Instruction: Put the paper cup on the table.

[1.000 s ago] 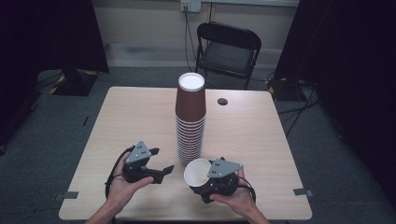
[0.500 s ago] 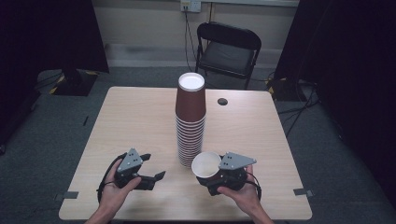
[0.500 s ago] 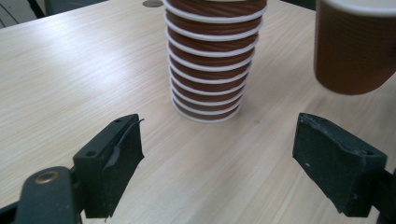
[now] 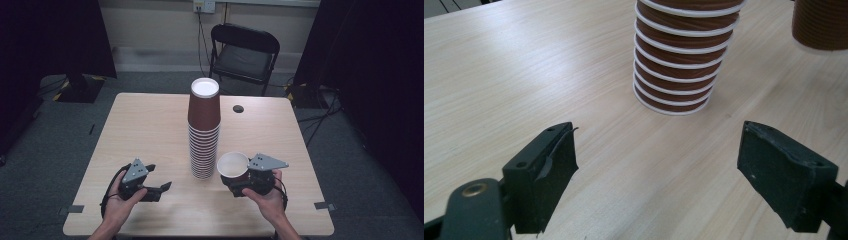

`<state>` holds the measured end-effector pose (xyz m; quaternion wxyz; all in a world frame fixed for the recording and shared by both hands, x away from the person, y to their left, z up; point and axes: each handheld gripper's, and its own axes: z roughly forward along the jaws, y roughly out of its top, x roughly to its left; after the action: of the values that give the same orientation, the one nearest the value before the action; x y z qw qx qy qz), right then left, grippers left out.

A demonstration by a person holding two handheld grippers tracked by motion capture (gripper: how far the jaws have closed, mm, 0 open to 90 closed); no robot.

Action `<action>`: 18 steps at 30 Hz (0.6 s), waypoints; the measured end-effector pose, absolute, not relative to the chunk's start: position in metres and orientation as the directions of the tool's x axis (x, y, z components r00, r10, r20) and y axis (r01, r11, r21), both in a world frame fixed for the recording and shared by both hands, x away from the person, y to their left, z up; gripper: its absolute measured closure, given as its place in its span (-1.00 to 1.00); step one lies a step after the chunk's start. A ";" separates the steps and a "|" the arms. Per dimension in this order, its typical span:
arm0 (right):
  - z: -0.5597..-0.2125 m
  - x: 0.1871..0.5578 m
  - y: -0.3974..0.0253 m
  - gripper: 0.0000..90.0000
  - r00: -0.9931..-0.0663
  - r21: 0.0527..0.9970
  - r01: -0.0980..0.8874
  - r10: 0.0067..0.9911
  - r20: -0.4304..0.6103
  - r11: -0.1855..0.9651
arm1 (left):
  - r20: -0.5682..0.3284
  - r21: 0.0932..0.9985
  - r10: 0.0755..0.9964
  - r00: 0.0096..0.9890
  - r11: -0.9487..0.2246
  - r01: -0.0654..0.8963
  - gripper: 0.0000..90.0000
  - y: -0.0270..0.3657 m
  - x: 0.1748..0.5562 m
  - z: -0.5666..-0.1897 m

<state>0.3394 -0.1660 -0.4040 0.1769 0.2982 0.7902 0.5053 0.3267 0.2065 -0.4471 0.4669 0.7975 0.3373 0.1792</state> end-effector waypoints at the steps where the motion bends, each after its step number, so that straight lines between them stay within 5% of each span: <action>1: -0.404 0.341 -0.168 -0.76 -0.754 0.906 0.294 0.657 0.025 0.303 | -0.023 0.865 0.704 0.710 -0.342 0.367 -0.65 0.207 0.327 -0.447; 18: -0.398 0.376 -0.180 -0.76 -0.667 0.918 0.327 0.743 0.056 0.224 | -0.057 0.852 0.719 0.693 -0.328 0.409 -0.65 0.211 0.327 -0.452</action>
<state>0.3757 -0.1798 -0.3983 0.2028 0.3539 0.7557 0.5124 0.3270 0.2109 -0.4523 0.4595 0.7972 0.3537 0.1684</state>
